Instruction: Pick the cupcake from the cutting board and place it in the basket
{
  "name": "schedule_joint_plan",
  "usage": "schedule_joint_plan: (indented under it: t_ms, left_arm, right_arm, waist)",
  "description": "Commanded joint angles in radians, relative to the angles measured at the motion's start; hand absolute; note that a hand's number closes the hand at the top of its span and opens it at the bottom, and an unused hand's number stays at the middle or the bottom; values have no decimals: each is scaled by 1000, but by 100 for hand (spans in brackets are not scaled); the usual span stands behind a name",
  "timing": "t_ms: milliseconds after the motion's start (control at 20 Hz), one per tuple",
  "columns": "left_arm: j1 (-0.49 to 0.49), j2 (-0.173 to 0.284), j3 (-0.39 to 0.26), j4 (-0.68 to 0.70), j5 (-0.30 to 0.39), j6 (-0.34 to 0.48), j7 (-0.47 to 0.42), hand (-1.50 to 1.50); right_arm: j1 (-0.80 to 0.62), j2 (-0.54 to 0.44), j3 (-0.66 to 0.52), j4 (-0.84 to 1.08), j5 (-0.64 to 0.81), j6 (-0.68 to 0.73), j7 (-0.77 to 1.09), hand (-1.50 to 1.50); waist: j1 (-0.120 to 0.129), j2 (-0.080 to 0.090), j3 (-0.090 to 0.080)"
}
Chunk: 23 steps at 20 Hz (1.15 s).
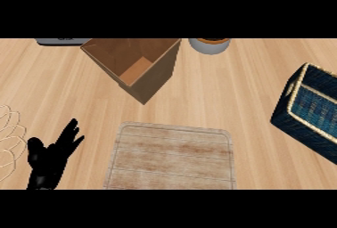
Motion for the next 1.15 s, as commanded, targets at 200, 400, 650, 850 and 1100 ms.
schedule_joint_plan:
  t_ms: [200,400,650,850,1100]
  left_arm:
    - [17,-24,-20,106,-16,-5,54,0]
    - [92,-18,-32,36,-19,-30,39,0]
    - [17,-37,-4,120,-32,-17,5,0]
    - [65,2,14,40,-6,-47,52,0]
    - [15,-18,24,81,-11,-27,73,0]
  right_arm:
    - [112,-90,-34,-10,-62,60,-116,-150]
    - [152,-74,-57,-122,-85,58,-84,-150]
    - [116,-104,-126,-133,-126,10,-52,-150]
    - [176,-121,-229,-253,-184,54,9,-150]
    - [292,-155,-397,-322,-303,151,9,-150]
  waist:
    - [-7,11,-13]
    - [0,6,-13]
    - [-3,9,-13]
    - [-9,4,-13]
    - [-31,4,-13]
